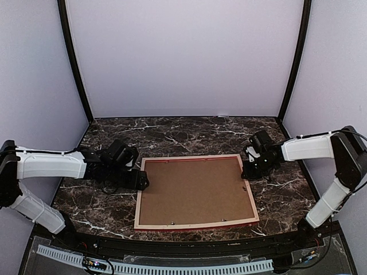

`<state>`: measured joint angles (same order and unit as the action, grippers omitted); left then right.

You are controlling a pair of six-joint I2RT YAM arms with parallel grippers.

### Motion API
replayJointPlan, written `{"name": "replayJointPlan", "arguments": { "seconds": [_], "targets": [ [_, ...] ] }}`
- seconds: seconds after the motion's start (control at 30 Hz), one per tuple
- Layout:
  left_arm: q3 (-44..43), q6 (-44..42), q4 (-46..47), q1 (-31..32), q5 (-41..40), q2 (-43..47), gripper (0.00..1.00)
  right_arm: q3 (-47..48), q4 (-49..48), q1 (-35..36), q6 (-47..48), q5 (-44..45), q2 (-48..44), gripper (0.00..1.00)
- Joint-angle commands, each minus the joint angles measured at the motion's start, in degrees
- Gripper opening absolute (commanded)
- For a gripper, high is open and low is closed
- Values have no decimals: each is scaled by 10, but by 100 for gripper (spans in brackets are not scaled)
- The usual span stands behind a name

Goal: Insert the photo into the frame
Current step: Press the fastener onto the backboard.

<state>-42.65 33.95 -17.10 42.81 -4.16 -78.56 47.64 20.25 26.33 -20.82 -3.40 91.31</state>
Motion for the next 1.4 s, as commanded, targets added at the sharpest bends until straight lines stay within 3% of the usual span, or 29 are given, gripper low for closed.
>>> {"name": "replayJointPlan", "arguments": {
  "seconds": [0.0, 0.23, 0.43, 0.8, 1.07, 1.37],
  "targets": [
    [-46, -73, -27, -26, 0, -44, 87, -15, 5, -1, 17, 0, -14, 8],
    [-109, -99, -34, -53, 28, -121, 87, -22, -1, -1, 11, -4, -18, 7],
    [-133, -102, -51, -54, 40, -163, 80, -25, -3, -1, 12, 0, -16, 6],
    [-118, -105, -50, -54, 68, -176, 63, -27, -9, -1, 13, -3, -9, 6],
    [-101, -104, -46, -54, 75, -175, 60, -28, -10, -2, 14, -1, -6, 6],
    [-95, -102, -41, -54, 76, -176, 46, -31, -10, -2, 15, -1, -7, 6]
  ]
}}
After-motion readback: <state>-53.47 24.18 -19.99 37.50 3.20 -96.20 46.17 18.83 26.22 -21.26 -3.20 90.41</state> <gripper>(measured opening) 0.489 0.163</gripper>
